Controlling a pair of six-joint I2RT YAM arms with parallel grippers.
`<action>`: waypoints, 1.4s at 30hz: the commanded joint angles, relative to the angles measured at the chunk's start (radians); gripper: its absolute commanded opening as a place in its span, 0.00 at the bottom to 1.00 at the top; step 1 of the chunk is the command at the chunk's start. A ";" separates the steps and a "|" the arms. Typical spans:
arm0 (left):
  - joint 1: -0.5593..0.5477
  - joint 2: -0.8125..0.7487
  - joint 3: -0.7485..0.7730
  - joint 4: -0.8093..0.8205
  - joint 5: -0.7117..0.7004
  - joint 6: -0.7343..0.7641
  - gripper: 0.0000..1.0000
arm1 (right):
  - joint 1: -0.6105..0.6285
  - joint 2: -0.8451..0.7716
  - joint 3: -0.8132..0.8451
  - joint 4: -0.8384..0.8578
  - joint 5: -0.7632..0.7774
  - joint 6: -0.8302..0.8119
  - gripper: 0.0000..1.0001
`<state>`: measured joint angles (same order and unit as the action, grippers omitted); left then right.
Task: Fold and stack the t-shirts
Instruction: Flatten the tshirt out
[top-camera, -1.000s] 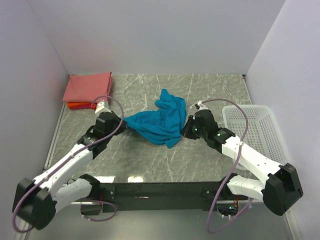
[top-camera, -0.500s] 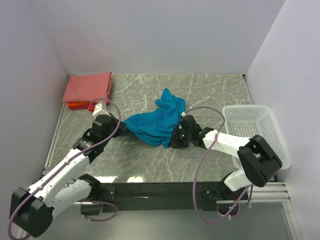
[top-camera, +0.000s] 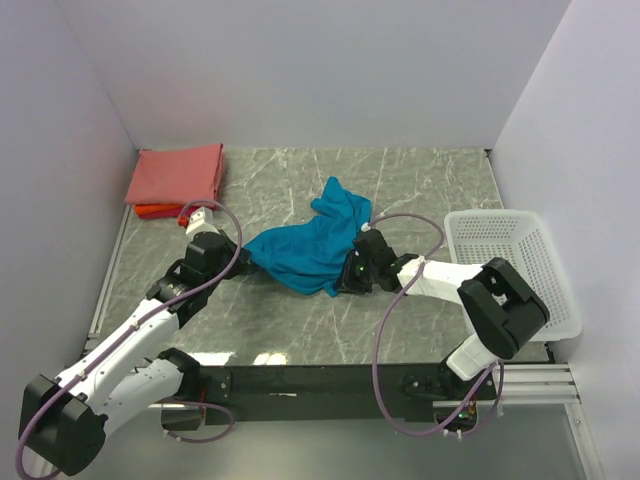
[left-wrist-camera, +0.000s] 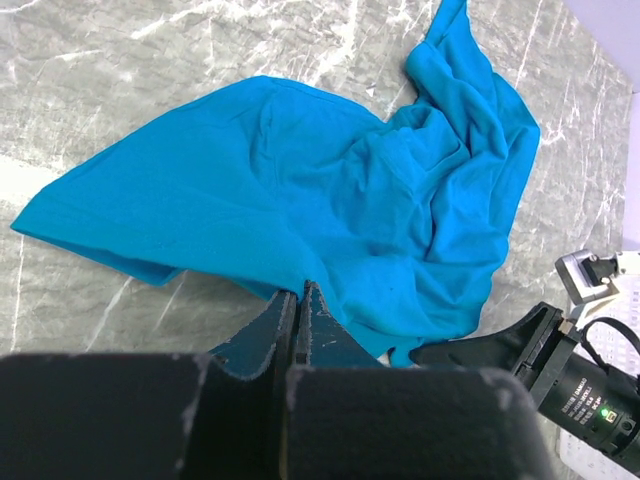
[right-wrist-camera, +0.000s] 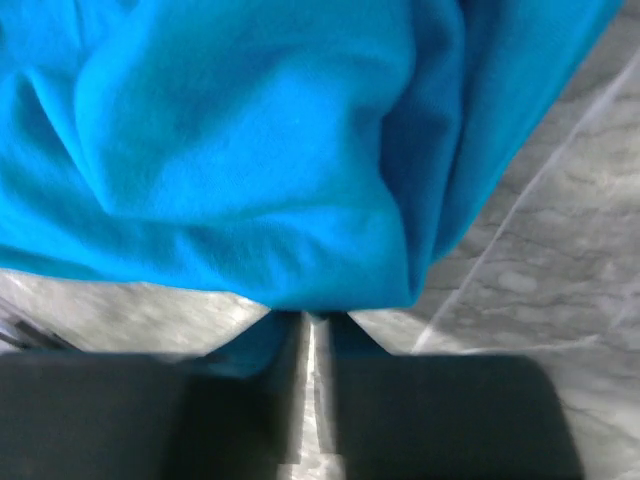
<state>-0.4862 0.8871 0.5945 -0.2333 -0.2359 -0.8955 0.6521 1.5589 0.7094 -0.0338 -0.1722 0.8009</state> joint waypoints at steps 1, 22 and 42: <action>-0.005 -0.017 0.005 0.003 -0.032 -0.003 0.01 | 0.004 -0.002 0.024 0.061 0.042 0.011 0.01; -0.005 -0.177 0.438 0.001 -0.352 0.090 0.01 | -0.017 -0.695 0.550 -0.520 0.800 -0.311 0.00; 0.062 0.309 0.934 0.226 -0.435 0.515 0.01 | -0.382 -0.504 0.892 -0.396 0.417 -0.491 0.00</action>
<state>-0.4812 1.0618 1.4445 -0.0586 -0.6266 -0.4950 0.4213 0.9684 1.5772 -0.5014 0.4694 0.2974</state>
